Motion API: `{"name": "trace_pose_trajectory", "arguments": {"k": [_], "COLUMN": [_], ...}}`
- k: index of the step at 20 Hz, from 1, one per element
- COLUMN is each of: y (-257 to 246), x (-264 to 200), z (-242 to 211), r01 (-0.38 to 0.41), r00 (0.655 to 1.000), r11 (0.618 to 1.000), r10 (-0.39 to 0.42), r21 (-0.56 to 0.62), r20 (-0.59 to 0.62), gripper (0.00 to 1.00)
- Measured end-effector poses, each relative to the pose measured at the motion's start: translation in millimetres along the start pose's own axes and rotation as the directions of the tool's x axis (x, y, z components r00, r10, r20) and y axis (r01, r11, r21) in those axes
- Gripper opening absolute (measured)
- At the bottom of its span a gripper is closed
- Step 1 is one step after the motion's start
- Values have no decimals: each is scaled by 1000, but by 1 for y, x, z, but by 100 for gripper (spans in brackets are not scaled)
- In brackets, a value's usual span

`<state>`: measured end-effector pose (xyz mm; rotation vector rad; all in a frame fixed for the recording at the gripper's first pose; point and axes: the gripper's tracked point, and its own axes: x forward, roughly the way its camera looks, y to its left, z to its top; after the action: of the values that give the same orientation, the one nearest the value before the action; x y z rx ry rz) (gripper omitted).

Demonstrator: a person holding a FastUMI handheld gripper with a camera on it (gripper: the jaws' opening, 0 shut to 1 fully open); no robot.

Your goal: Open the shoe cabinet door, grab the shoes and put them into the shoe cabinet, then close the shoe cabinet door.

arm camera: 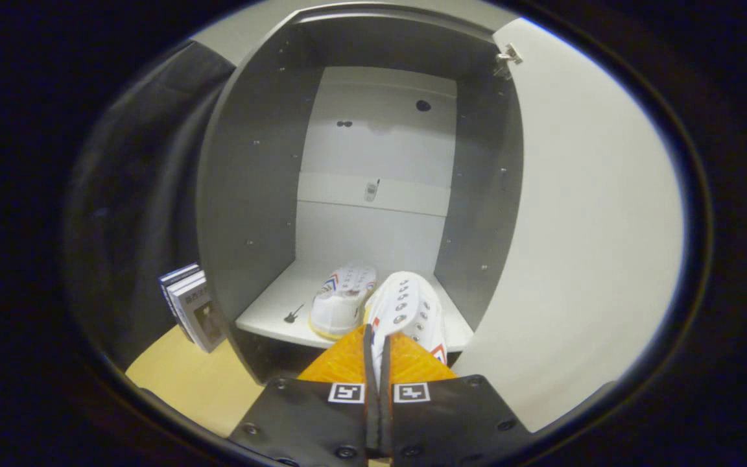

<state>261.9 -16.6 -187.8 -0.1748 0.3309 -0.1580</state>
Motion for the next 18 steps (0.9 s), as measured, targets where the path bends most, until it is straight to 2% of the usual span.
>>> {"name": "trace_pose_trajectory", "arguments": {"k": [6,9,14,18], "y": [-27,-27,-19,-14], "x": [111,151,184,191], "z": [5,-1,-12,-18], "r01": [-26,-48,-95,-113], "r00": [998,996,988,985], "r11": [999,997,992,991], "r10": [24,43,84,102], "r21": [-36,-60,-78,-73], "r20": [-51,-84,-130,-143], "gripper": [2,2,2,2]}}
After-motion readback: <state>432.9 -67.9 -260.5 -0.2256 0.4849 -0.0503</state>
